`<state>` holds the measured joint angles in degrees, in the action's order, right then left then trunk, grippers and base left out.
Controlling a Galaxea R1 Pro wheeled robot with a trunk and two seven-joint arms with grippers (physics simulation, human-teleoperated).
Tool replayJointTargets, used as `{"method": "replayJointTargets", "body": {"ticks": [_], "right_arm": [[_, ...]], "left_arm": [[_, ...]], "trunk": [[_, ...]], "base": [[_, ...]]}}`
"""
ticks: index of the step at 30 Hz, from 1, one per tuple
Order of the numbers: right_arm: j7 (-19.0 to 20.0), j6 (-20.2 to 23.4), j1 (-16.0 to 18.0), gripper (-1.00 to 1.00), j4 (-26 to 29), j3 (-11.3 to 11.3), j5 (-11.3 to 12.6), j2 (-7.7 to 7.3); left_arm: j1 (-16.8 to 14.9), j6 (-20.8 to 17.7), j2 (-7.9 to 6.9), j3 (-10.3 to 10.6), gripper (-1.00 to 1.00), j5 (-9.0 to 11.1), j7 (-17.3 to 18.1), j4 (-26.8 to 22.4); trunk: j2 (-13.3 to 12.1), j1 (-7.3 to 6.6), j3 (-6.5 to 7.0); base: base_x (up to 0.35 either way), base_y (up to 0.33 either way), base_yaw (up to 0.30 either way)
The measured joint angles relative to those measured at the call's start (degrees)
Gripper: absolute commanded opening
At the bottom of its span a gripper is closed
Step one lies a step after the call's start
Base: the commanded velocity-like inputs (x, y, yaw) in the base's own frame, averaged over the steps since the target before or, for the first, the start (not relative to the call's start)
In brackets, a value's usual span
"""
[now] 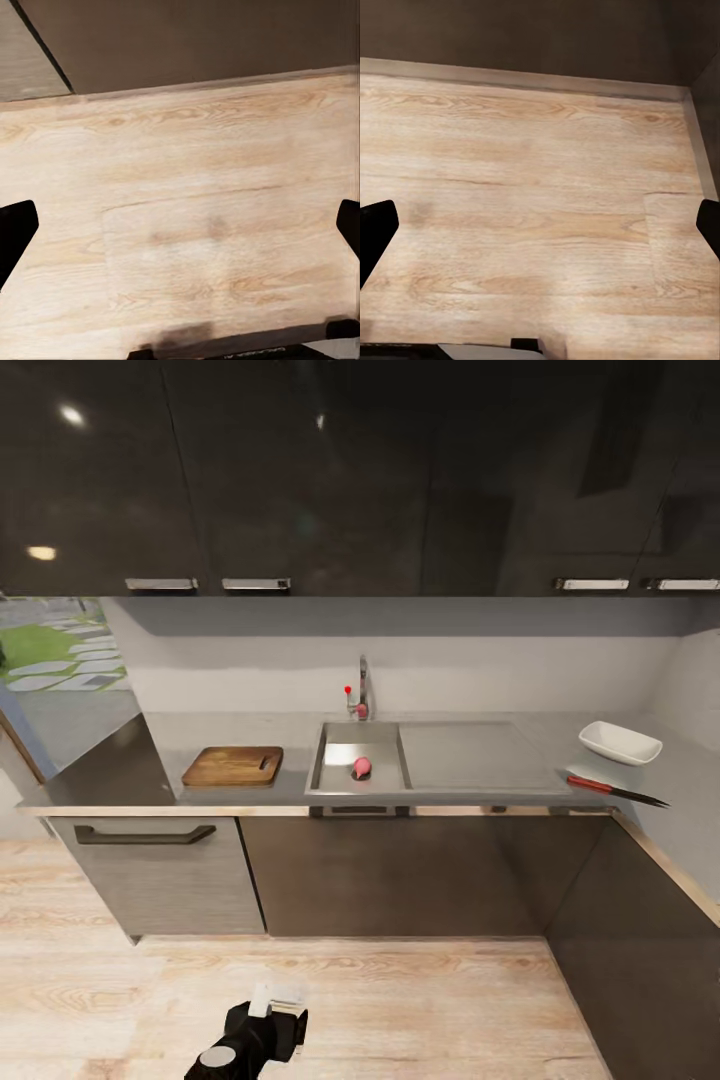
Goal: In the kitchen, take the Vidalia onion out of the sink, dice it on the chopping board with the paring knife, put the diced onion into the bowl on the countertop, then place both the paring knife and the chopping board into the sink.
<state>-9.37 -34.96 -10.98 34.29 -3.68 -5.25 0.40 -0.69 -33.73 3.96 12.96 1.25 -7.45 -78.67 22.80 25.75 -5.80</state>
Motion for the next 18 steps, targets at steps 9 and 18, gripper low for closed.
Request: {"method": "replayJointTargets", "body": {"ticks": [9,18], "right_arm": [[0.0,0.1,0.0,1.0,0.0,0.0,0.0,0.0],[0.0,0.2,0.0,1.0,0.0,0.0,0.0,-0.12]], "left_arm": [[-19.3,-18.0,4.0,3.2,1.0,0.2,0.0,-5.6],[-55.1,-24.5,4.91,3.9,1.0,9.9,0.1,2.6]], "trunk": [[0.0,0.0,0.01],[0.0,0.01,0.02]], "base": [[-0.001,0.0,0.0],[0.0,0.0,0.0]]}}
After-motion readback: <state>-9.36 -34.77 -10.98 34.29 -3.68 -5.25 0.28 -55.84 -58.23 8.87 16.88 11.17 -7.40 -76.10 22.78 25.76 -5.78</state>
